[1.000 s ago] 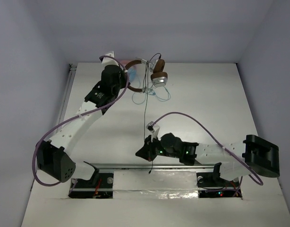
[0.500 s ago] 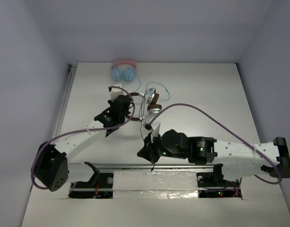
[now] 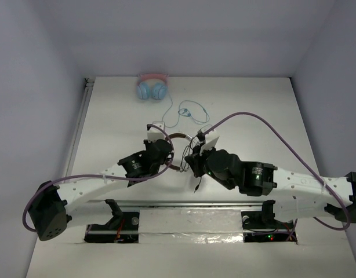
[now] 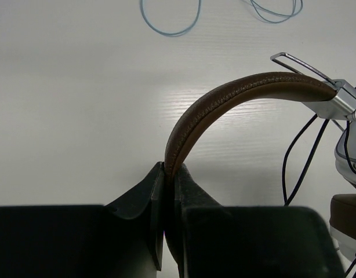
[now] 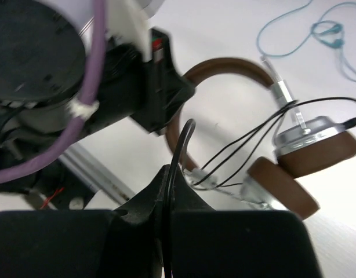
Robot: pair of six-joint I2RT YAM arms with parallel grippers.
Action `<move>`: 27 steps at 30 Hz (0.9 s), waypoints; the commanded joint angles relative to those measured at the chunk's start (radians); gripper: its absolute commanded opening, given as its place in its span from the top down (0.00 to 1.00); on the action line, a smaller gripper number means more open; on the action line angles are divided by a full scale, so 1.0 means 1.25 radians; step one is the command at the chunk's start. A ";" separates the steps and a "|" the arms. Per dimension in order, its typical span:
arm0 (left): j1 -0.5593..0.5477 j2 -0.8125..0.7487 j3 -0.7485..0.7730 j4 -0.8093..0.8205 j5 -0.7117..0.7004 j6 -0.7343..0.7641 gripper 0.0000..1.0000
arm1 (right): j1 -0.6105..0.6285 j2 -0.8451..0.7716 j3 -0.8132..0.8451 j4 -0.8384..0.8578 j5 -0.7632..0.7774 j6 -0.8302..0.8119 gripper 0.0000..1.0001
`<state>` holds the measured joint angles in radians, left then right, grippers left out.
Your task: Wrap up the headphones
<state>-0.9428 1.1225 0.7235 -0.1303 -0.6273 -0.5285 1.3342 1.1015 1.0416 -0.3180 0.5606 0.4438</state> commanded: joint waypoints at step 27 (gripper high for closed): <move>-0.150 -0.150 -0.043 0.033 0.150 0.055 1.00 | -0.452 -0.005 -0.090 0.242 -0.128 -0.088 1.00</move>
<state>-1.1255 0.9970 0.6491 -0.1452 -0.5190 -0.5117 0.8188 1.0882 0.9398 -0.1265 0.4534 0.3332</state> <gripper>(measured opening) 0.040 0.012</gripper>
